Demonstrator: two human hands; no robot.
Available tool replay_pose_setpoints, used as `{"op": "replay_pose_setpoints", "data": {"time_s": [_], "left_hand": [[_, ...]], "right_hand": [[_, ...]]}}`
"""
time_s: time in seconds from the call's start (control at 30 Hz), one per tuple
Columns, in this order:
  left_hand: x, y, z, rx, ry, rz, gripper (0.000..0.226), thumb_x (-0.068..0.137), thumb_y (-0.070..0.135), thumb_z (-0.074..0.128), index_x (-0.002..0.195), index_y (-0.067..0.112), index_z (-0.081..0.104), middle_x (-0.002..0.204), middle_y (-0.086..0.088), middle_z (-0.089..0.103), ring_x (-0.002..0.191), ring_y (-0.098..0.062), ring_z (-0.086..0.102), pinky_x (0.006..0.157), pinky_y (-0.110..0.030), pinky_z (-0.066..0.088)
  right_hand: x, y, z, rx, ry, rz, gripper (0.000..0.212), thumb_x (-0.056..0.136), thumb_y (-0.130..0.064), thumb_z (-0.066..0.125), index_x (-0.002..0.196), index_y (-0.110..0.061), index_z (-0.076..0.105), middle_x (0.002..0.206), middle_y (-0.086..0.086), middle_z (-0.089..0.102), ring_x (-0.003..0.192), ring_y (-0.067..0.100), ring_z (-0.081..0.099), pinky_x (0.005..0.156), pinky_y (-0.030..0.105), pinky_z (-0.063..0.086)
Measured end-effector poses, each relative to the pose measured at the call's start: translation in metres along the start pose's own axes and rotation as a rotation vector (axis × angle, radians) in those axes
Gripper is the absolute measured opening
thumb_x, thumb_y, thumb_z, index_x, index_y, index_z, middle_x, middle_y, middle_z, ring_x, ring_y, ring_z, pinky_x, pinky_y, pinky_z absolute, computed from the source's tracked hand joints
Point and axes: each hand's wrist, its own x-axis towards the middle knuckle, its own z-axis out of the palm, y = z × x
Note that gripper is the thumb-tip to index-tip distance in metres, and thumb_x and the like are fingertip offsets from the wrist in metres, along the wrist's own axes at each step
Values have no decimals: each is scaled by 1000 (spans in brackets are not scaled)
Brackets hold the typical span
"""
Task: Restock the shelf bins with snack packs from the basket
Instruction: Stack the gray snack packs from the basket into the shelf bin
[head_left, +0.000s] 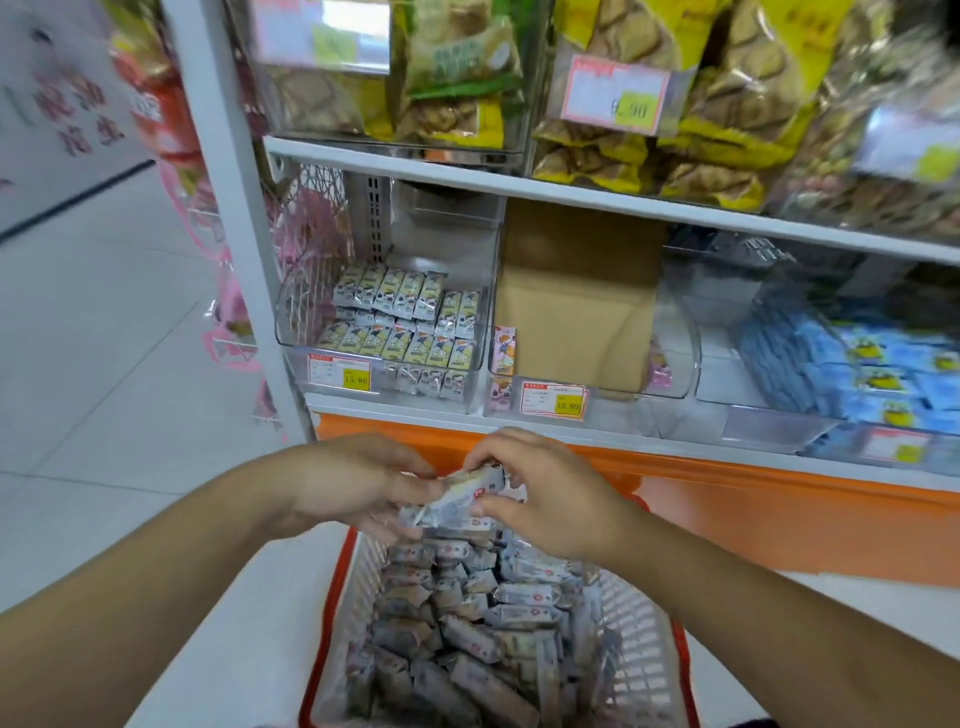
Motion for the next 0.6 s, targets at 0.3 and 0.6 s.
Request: {"op": "replay_pose_setpoints", "data": {"time_s": [0.3, 0.6], "left_hand": [[-21, 14, 16, -127, 248, 277, 62, 78, 22, 89, 131, 35, 60, 98, -6, 72, 86, -14, 74, 71, -23, 56], [-15, 25, 9, 86, 197, 433, 96, 75, 24, 92, 143, 67, 39, 106, 25, 57, 94, -7, 69, 83, -26, 59]], "right_hand": [[9, -34, -23, 712, 218, 331, 33, 99, -27, 73, 127, -29, 56, 126, -4, 65, 106, 8, 71, 90, 36, 62], [33, -27, -22, 930, 160, 328, 27, 103, -16, 67, 129, -9, 64, 107, 15, 77, 81, 30, 72, 72, 44, 59]]}}
